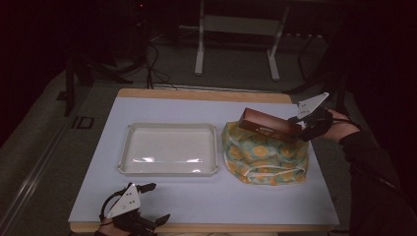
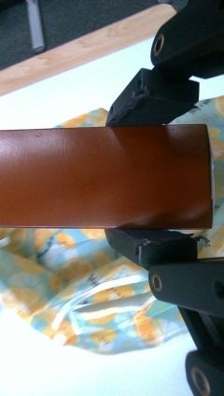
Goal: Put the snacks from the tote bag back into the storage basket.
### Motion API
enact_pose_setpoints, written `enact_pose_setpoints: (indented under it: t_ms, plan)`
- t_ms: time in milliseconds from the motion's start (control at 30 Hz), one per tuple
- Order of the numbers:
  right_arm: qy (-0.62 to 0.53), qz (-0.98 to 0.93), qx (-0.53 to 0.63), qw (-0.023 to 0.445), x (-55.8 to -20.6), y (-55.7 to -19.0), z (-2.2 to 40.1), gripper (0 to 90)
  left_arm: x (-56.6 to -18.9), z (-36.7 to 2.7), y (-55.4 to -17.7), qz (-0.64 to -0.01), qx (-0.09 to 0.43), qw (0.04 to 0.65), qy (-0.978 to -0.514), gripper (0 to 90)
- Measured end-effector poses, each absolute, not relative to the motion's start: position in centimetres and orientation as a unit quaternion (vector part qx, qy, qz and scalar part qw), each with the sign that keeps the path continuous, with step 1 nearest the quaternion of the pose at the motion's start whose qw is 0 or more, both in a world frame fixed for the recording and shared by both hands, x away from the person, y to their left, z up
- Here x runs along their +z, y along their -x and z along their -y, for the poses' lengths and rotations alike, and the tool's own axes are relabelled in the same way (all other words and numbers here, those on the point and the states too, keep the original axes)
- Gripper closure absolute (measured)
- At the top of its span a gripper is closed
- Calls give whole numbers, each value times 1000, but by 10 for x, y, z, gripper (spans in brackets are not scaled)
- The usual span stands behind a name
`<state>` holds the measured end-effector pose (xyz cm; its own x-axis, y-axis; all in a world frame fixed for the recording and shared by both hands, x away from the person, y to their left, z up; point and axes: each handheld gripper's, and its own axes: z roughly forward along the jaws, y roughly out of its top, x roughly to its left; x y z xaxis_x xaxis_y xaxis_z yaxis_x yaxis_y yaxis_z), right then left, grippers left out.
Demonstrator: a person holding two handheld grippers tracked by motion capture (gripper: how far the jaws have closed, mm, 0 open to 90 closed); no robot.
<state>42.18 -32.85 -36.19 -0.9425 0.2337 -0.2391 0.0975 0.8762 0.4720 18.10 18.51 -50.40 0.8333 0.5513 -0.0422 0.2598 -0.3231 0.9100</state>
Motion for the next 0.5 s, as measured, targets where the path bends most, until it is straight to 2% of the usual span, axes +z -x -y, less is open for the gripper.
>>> enact_pose_setpoints:
  t_ms: [500]
  plan:
    - [-24, -959, 243, 143, -340, -419, 275, 430, -504, -185, -180, -251, 138, 524, -802, 0]
